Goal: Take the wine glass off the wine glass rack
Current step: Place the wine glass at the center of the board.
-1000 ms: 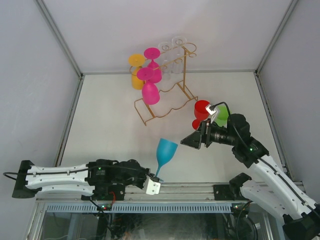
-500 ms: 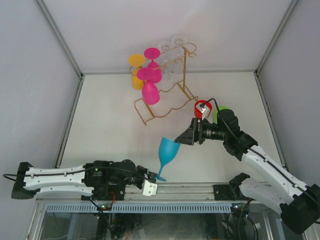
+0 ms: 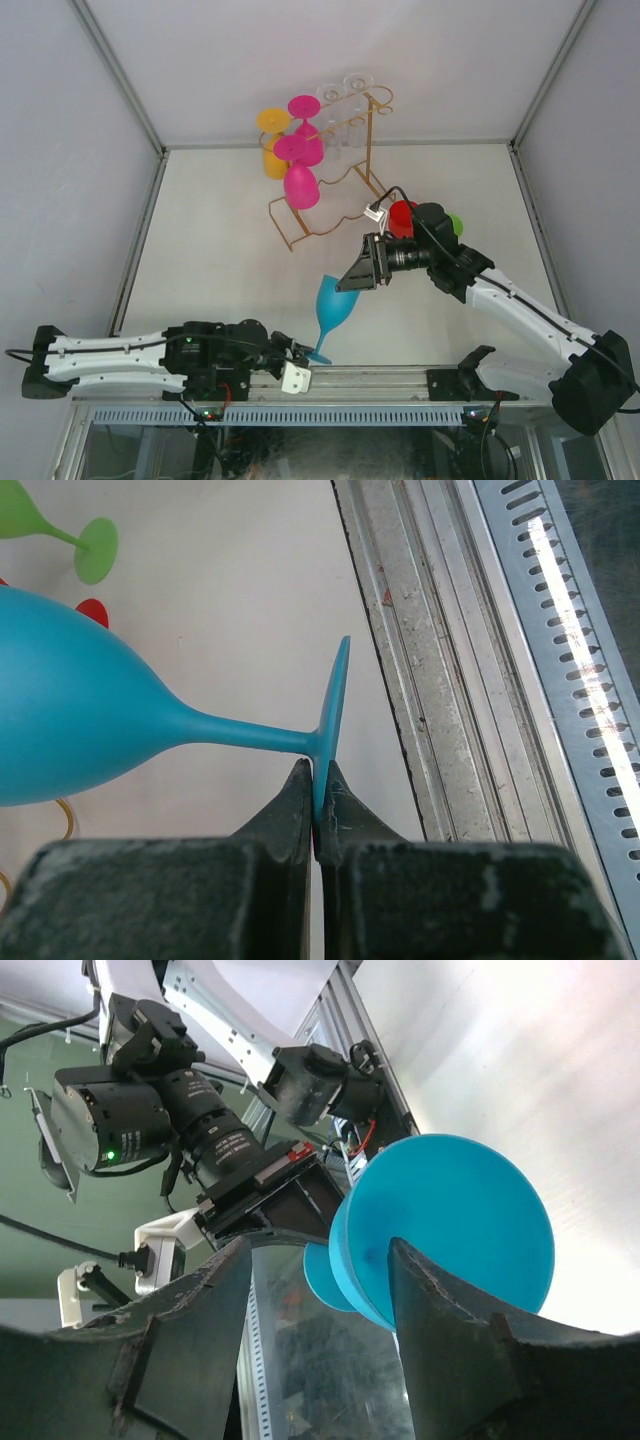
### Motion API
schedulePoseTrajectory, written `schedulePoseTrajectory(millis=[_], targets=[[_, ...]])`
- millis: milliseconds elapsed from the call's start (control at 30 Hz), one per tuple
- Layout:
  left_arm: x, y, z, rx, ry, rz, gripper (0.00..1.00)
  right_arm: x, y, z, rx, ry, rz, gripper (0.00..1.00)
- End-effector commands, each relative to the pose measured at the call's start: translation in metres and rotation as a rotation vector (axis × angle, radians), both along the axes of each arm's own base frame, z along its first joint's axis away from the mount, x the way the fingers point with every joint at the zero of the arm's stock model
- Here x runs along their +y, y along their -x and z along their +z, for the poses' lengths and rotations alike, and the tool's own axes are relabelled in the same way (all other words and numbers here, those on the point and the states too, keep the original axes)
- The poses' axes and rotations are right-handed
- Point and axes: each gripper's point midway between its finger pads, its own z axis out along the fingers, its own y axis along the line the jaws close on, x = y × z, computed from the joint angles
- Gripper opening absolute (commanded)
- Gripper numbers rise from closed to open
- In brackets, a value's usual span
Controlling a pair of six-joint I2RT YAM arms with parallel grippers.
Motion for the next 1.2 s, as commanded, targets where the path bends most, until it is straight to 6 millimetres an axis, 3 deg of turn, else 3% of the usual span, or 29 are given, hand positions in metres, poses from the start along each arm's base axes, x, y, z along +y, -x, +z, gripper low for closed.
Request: schedulePoseTrajectory(millis=[0,267,333,667,900,1167], targets=[[0.0,0.0,-0.002,-0.021,0.005,-0.017,0.0,0.005,0.012,0.026,-0.087,-0.077,0.109,0.56],[0.004,-0.008,0.001,-0.057,-0.001,0.015,0.0,0.004,0.021,0.021,-0.07,-0.053,0.193,0.48],[0.005,-0.011,0.001,-0.068,0.002,0.032,0.0,0.004,0.022,0.016,-0.053,-0.043,0.206,0.42],[0.008,-0.018,0.01,-0.097,0.037,0.061,0.0,0.009,0.03,0.005,-0.049,0.007,0.276,0.46],[0.009,-0.016,0.007,-0.092,0.029,0.055,0.0,0.01,0.014,-0.002,-0.046,0.05,0.228,0.44],[0.01,-0.018,-0.001,-0.099,-0.012,0.058,0.0,-0.001,-0.038,-0.009,-0.091,0.175,-0.029,0.59]])
